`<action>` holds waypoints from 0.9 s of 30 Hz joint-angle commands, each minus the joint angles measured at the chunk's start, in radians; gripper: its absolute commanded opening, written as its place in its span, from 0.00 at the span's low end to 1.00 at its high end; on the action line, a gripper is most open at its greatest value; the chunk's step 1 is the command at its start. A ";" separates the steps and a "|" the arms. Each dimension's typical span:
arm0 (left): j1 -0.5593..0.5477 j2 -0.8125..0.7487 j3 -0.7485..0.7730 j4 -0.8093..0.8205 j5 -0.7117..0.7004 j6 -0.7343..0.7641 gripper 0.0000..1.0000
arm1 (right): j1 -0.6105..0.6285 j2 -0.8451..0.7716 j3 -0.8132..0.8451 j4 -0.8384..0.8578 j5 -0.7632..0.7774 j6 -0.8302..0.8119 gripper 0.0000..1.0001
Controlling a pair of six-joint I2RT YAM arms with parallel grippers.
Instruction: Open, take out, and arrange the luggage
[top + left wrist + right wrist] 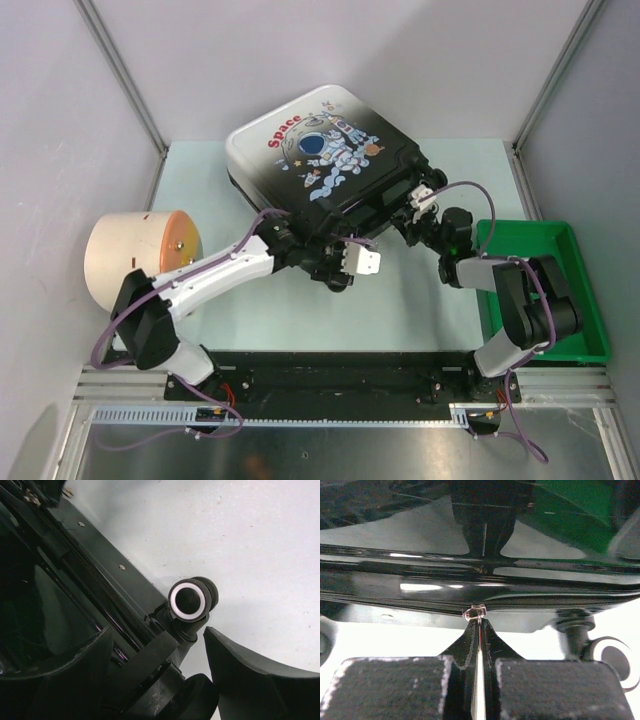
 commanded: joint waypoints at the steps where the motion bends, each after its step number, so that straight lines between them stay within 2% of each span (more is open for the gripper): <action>1: 0.111 -0.081 -0.062 -0.153 -0.059 -0.008 0.69 | -0.168 -0.013 0.054 0.172 0.098 -0.119 0.00; 10: 0.237 -0.102 -0.101 -0.196 -0.098 0.067 0.58 | -0.315 0.134 0.213 0.249 0.032 -0.171 0.00; 14: 0.289 -0.084 -0.090 -0.202 -0.098 0.097 0.57 | -0.390 0.212 0.259 0.334 -0.091 -0.154 0.00; 16: 0.311 -0.070 -0.084 -0.203 -0.092 0.120 0.56 | -0.406 0.260 0.296 0.382 -0.182 -0.134 0.00; 19: 0.329 -0.044 -0.079 -0.203 -0.093 0.151 0.54 | -0.418 0.324 0.347 0.411 -0.241 -0.107 0.00; 27: 0.363 0.030 -0.047 -0.208 -0.084 0.209 0.53 | -0.424 0.545 0.622 0.503 -0.362 0.005 0.00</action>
